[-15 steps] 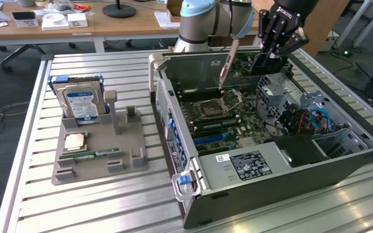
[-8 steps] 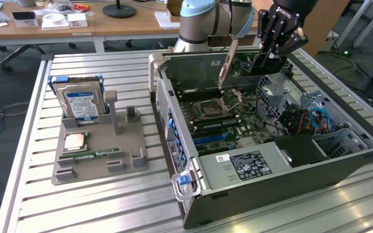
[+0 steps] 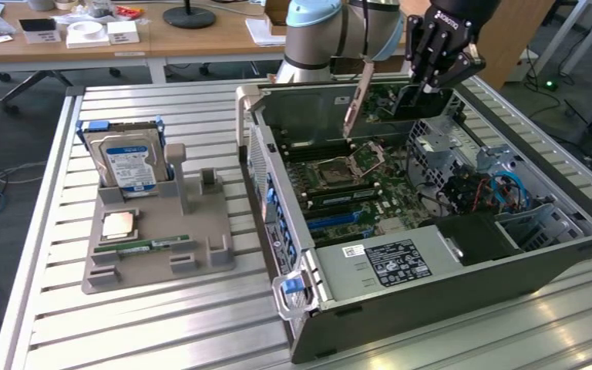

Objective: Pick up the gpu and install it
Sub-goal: 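Insert the gpu into the slot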

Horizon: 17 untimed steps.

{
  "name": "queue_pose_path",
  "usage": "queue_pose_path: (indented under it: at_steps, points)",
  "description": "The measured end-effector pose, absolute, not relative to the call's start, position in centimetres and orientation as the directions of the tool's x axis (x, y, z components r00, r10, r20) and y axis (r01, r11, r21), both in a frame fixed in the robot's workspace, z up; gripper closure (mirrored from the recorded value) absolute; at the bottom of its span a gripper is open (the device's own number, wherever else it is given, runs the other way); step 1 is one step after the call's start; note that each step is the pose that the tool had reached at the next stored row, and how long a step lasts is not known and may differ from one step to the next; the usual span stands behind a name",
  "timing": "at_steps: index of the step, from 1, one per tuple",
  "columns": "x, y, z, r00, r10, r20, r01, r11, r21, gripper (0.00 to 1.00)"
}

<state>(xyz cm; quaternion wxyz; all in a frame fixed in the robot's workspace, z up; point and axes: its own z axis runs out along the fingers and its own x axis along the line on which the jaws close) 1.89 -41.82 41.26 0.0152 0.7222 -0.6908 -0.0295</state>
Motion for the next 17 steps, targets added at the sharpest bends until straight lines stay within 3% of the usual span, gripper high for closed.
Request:
queue_pose_path:
  at_steps: [17]
  points:
    - [1.65,-41.82,40.37,0.044,-0.999,-0.022,-0.997,-0.045,0.063,0.74]
